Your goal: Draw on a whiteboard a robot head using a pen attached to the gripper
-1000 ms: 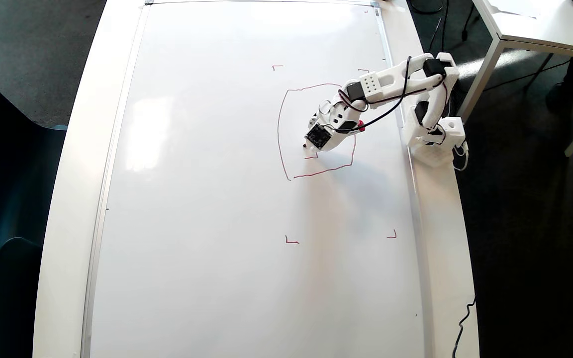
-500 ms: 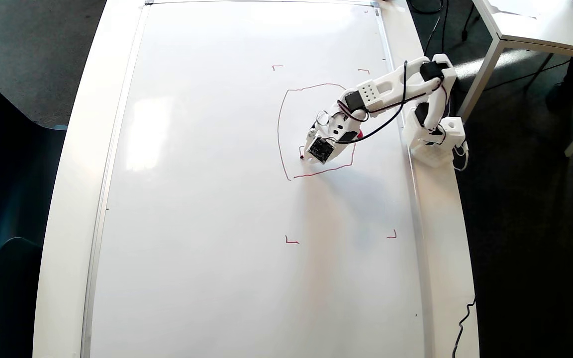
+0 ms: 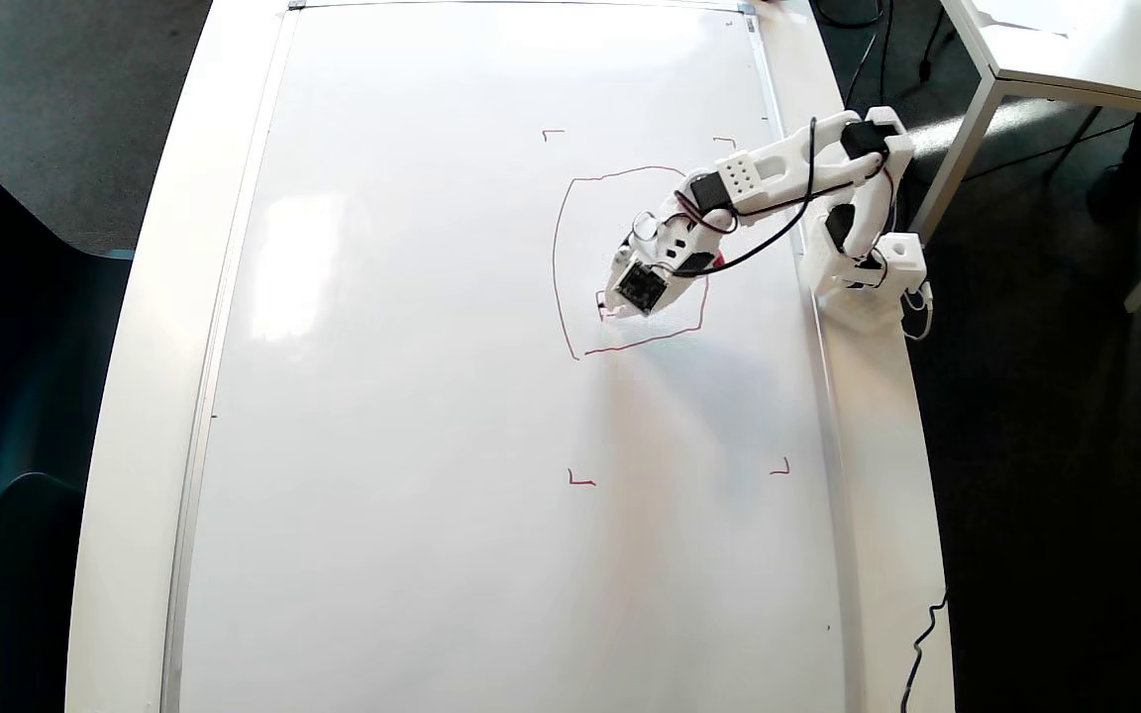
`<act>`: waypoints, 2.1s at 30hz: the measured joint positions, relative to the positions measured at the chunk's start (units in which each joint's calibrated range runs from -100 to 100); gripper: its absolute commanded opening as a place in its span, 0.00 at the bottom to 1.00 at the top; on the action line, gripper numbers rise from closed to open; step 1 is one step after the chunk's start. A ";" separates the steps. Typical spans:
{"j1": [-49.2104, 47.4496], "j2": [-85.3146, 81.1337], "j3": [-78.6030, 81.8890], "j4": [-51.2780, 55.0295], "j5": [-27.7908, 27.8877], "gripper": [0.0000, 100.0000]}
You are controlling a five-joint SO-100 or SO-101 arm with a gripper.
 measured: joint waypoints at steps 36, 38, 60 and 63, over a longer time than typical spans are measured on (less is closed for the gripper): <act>22.70 -6.86 11.51 -2.20 7.40 0.01; 22.62 -5.93 11.60 -3.80 7.40 0.01; 18.40 -2.46 11.97 -9.46 8.03 0.01; 18.40 -0.85 10.42 -9.54 8.03 0.01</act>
